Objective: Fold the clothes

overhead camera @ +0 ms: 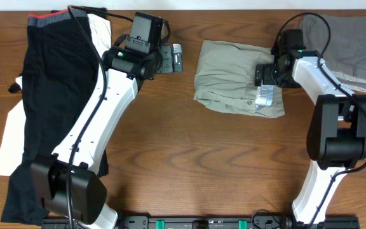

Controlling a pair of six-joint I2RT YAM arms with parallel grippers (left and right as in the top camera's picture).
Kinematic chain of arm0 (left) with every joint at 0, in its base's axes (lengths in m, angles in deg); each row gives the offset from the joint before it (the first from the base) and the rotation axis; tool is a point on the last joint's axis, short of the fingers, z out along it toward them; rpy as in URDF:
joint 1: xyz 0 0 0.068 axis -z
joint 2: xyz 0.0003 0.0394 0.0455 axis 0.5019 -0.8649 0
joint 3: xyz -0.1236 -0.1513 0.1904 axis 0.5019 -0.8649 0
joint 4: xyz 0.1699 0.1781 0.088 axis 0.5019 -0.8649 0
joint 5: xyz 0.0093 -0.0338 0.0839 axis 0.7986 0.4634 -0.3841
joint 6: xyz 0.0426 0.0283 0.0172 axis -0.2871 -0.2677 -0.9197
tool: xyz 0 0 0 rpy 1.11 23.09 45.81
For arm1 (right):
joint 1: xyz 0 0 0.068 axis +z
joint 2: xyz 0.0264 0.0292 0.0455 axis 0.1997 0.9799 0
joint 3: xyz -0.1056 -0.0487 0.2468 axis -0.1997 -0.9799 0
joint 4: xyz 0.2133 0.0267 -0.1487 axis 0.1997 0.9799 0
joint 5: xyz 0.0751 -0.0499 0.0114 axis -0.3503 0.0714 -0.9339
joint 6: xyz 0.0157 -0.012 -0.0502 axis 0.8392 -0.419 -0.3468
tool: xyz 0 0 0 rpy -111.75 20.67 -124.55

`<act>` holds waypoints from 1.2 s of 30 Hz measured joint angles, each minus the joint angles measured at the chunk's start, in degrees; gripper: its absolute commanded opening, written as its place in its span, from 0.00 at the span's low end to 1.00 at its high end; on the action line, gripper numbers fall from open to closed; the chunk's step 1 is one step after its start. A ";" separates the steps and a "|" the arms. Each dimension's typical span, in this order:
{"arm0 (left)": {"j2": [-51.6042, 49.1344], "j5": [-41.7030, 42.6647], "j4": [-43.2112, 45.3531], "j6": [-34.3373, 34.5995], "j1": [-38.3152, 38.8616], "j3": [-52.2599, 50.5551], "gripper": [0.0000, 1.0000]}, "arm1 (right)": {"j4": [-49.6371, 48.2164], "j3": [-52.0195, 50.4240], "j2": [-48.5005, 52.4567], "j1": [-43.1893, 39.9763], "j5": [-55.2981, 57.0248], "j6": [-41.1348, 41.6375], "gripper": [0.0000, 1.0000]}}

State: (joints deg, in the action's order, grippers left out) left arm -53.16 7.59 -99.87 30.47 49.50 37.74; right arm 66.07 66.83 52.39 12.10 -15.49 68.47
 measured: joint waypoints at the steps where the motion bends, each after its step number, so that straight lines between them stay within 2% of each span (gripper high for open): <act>1: 0.00 0.00 0.04 0.00 0.00 0.00 0.98 | -0.37 -0.26 0.00 -0.13 -0.72 0.22 0.95; 10: 0.00 0.00 0.26 0.00 0.00 0.00 0.98 | -1.51 -0.57 1.07 -0.46 -4.09 2.67 0.83; 12: 0.00 0.00 0.28 0.00 0.00 0.00 0.98 | -1.62 -0.15 1.44 -0.46 -4.44 2.97 0.71; 17: 0.00 0.00 0.31 0.00 0.00 0.00 0.98 | -2.29 1.01 2.80 -0.57 -6.99 3.96 0.30; 22: 0.00 0.02 0.33 0.00 0.00 0.00 0.98 | -3.13 1.29 3.63 -1.31 -13.25 4.70 0.01; 36: 0.00 0.00 0.33 0.00 0.00 0.00 0.98 | -5.16 0.90 6.32 -4.20 -36.48 6.54 0.01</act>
State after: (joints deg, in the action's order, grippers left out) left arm -53.16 7.59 -99.54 30.47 49.50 37.74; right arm 60.92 67.73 58.70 7.90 -51.97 75.01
